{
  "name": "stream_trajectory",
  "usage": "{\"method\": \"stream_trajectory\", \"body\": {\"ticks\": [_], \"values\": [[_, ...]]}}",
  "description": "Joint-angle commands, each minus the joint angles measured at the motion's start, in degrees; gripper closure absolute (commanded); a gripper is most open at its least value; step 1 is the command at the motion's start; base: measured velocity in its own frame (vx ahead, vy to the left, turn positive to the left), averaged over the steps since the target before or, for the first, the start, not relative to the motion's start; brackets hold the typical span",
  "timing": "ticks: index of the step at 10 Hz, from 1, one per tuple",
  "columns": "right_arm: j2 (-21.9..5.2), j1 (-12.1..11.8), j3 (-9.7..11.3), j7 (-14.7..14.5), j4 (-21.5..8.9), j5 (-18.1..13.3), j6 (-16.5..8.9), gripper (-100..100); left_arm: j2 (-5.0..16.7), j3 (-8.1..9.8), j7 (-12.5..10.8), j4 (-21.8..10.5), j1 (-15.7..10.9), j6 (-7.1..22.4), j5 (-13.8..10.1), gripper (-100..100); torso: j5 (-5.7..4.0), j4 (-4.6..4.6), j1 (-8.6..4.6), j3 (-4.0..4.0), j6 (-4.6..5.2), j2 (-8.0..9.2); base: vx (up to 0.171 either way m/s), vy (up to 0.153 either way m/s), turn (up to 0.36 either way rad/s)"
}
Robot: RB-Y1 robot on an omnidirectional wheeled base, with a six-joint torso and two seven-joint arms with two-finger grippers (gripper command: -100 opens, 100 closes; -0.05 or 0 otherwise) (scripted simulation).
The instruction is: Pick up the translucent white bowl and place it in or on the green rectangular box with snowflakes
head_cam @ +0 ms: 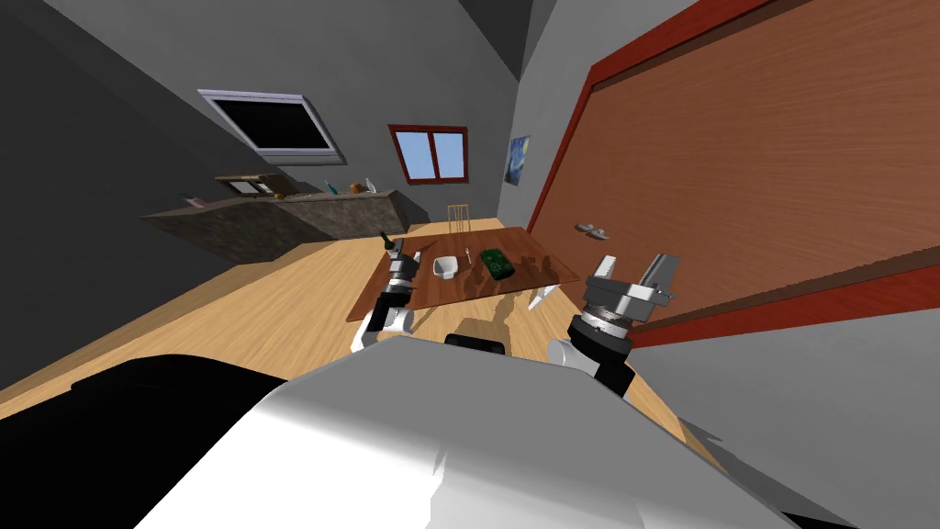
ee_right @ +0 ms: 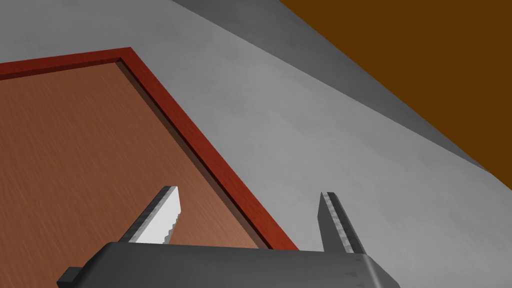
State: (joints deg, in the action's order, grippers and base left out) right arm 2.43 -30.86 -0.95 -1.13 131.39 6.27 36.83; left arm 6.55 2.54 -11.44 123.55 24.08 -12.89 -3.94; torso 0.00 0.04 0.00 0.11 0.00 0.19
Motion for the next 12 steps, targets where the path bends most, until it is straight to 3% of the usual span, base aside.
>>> {"method": "stream_trajectory", "body": {"ticks": [1,6,8,12], "values": [[0.00,0.00,0.00,0.00,0.00,0.00,0.00,0,1.26,1.43,-0.74,-1.10,-1.62,2.86,0.21,-100,0.00,0.00,0.00,0.00,0.00,0.00,-0.072,-0.004,-0.076],[0.00,0.00,0.00,0.00,0.00,0.00,0.00,0,2.46,3.23,-1.63,-2.41,-3.37,9.04,0.65,-100,-0.01,0.00,-0.04,-0.01,0.01,-0.02,-0.049,-0.011,-0.036],[0.00,0.00,0.00,0.00,0.00,0.00,0.00,0,3.36,5.18,-2.54,-3.84,-5.30,13.19,1.15,-100,0.00,0.00,0.02,0.00,0.00,-0.01,-0.066,-0.008,-0.088],[0.00,0.00,0.00,0.00,0.00,0.00,0.00,0,4.02,7.23,-3.40,-5.40,-7.38,19.45,1.72,-100,0.00,0.00,-0.01,-0.01,-0.01,-0.03,-0.048,-0.011,-0.048]]}}
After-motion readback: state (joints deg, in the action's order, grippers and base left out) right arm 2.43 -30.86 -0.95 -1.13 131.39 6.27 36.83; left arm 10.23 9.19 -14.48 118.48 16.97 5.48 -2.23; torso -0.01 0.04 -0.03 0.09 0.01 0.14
